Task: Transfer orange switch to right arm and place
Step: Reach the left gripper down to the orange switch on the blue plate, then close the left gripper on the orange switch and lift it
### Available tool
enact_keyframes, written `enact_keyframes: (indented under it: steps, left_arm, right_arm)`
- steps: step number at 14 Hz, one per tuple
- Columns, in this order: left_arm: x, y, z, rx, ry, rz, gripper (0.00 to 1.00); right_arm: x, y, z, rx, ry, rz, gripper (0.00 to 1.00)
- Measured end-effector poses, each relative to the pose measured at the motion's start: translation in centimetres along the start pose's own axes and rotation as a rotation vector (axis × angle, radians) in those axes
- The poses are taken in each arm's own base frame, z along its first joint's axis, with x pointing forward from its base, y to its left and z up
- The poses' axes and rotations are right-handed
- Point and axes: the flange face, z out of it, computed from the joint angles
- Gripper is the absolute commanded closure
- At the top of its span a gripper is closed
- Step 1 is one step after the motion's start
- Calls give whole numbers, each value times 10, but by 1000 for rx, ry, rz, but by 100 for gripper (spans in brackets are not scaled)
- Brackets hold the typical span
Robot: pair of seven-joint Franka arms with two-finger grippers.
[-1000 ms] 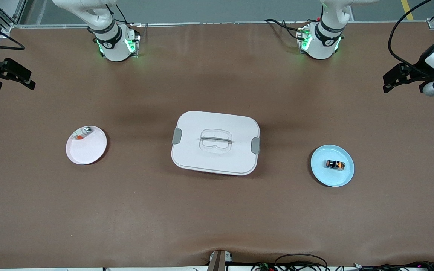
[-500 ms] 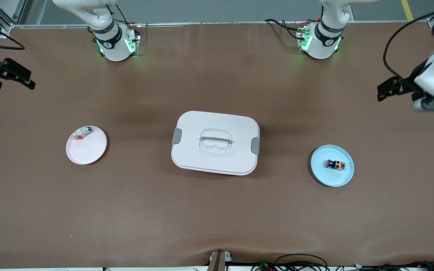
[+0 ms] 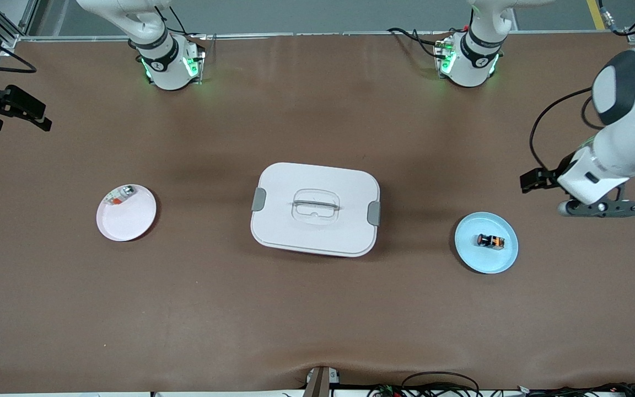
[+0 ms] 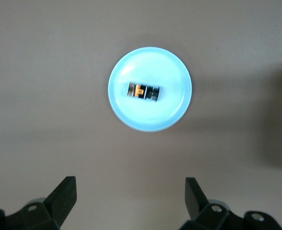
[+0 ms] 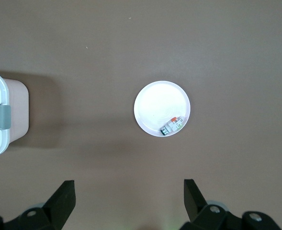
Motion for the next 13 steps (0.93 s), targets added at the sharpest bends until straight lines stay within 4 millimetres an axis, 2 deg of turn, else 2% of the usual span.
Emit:
enact_keyframes:
  steps: [4, 8, 10, 13]
  left_arm:
    - [14, 4, 81, -12, 37, 10, 0]
    - [35, 8, 152, -28, 69, 19, 0]
    - [41, 9, 179, -31, 85, 43, 0]
    - [46, 10, 205, -13, 107, 104, 0]
  right_arm:
    - [0, 0, 0, 0, 0, 0, 0]
    - [0, 0, 0, 0, 0, 0, 0]
    - [0, 0, 0, 0, 0, 0, 0]
    - [0, 0, 0, 0, 0, 0, 0]
